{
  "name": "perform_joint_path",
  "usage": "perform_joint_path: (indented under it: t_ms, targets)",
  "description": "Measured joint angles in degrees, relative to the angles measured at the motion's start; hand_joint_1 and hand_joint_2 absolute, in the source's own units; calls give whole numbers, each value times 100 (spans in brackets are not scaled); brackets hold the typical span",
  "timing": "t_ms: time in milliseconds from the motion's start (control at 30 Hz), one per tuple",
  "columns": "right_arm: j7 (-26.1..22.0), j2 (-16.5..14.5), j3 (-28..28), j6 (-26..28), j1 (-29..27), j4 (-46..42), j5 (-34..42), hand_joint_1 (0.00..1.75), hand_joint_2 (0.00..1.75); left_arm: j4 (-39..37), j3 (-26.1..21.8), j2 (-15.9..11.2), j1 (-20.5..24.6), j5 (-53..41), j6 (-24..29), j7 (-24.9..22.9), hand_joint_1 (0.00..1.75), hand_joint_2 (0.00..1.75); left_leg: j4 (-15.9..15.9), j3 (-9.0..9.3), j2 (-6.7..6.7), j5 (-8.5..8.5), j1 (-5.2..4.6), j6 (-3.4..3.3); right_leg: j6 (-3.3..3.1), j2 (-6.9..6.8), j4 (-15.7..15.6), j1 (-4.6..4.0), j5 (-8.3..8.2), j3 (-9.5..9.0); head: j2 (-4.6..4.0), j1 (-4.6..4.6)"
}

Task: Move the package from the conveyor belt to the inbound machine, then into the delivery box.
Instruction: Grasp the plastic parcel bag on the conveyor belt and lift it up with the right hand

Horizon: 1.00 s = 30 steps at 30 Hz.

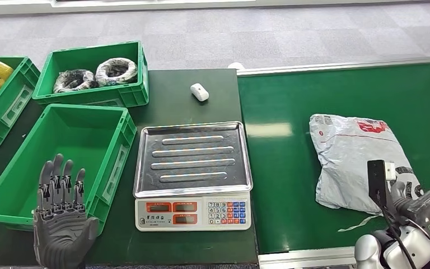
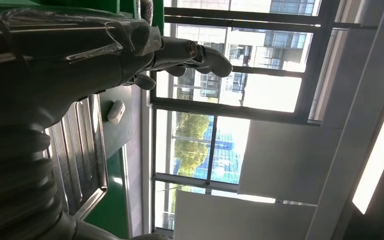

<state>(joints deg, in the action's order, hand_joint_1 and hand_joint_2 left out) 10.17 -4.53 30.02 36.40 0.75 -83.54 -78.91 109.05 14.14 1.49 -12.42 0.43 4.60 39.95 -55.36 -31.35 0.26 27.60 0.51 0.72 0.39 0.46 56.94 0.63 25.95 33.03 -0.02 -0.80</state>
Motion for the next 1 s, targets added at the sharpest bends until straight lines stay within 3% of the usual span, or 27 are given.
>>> perform_joint_path:
  t_ms: [267, 467, 767, 867, 1000]
  targets:
    - [-8, 319, 288, -281, 454, 621, -140, 0, 175, -16, -9, -6, 50, 75, 5, 1, 0, 175, 0, -5, 1, -1, 1, 0, 0, 0, 1, -1, -1, -1, 1, 1]
    - [-21, 777, 208, -635, 999, 1088, -517, 0, 175, -21, -69, 2, 52, 84, -34, 2, 0, 175, -2, 0, 0, -2, 0, -2, 2, -1, 0, 0, -2, -2, 1, 1]
    - [-141, 1001, 135, -768, 1104, 1603, 347, 0, 175, -21, -182, 88, 71, 71, -35, 1, 0, 175, -2, -3, -11, -1, 1, -2, 2, -6, 1, -1, -1, 4, 1, 2]
    - [-297, 991, 156, -1343, 1055, 1681, 771, 0, 175, -21, -225, 107, 80, 31, -35, 1, 0, 175, -1, -6, -11, -1, 2, -2, 2, -7, 1, -2, -1, 4, 1, 1]
    - [-956, 879, 61, -3075, 884, 1679, 1500, 0, 175, -19, -362, 163, 103, -117, -158, 0, 0, 175, -1, -9, -9, -1, 2, -2, 2, -7, 1, -2, -1, 2, 0, 2]
